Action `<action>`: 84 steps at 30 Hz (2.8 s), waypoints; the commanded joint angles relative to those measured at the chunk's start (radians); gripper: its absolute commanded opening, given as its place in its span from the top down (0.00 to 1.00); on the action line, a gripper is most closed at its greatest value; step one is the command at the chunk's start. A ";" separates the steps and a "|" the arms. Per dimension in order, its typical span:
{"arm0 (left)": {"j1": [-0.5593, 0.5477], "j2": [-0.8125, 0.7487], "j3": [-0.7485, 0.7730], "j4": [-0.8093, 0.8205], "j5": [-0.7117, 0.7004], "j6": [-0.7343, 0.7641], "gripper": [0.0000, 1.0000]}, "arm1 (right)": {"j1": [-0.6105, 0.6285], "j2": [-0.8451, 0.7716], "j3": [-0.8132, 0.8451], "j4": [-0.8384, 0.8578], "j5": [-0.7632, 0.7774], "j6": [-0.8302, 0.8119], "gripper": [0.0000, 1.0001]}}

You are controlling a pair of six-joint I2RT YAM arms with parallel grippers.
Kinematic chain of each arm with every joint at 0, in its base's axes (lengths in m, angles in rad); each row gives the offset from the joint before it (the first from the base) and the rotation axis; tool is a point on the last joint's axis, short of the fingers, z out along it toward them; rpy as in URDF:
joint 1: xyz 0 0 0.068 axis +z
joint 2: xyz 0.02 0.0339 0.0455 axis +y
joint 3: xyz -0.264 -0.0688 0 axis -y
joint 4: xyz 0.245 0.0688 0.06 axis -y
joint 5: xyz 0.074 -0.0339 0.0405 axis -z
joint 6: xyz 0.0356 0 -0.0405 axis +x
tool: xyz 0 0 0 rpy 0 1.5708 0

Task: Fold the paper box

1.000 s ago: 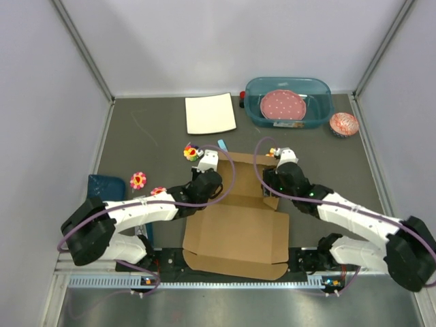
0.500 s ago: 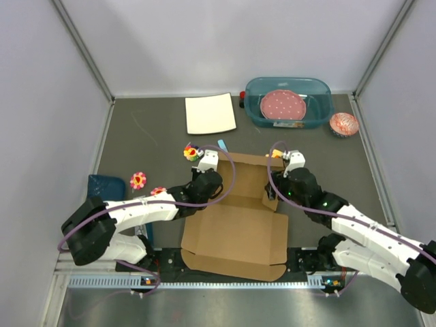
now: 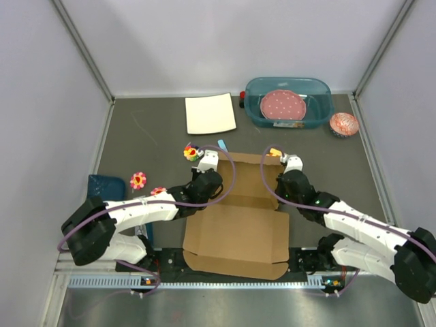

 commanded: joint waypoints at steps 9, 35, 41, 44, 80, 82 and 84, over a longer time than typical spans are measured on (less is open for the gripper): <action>-0.006 0.010 0.044 0.014 0.014 0.019 1.00 | 0.013 0.070 0.070 0.000 0.062 0.010 0.69; -0.009 0.010 0.050 0.010 0.004 0.002 1.00 | 0.069 0.209 0.121 -0.077 0.237 0.131 0.63; -0.009 0.012 0.048 0.010 0.002 -0.002 1.00 | 0.089 0.249 0.125 -0.066 0.206 0.128 0.64; -0.009 0.013 0.048 0.010 0.002 -0.002 1.00 | 0.092 0.280 0.131 -0.066 0.188 0.124 0.75; -0.011 -0.007 0.036 0.005 -0.018 0.001 1.00 | 0.065 0.214 0.311 -0.079 0.413 0.075 0.63; -0.009 -0.008 0.036 0.004 -0.018 0.001 1.00 | 0.060 0.241 0.317 -0.068 0.413 0.065 0.70; -0.011 -0.011 0.036 0.005 -0.018 0.002 1.00 | 0.059 0.251 0.316 -0.063 0.415 0.064 0.84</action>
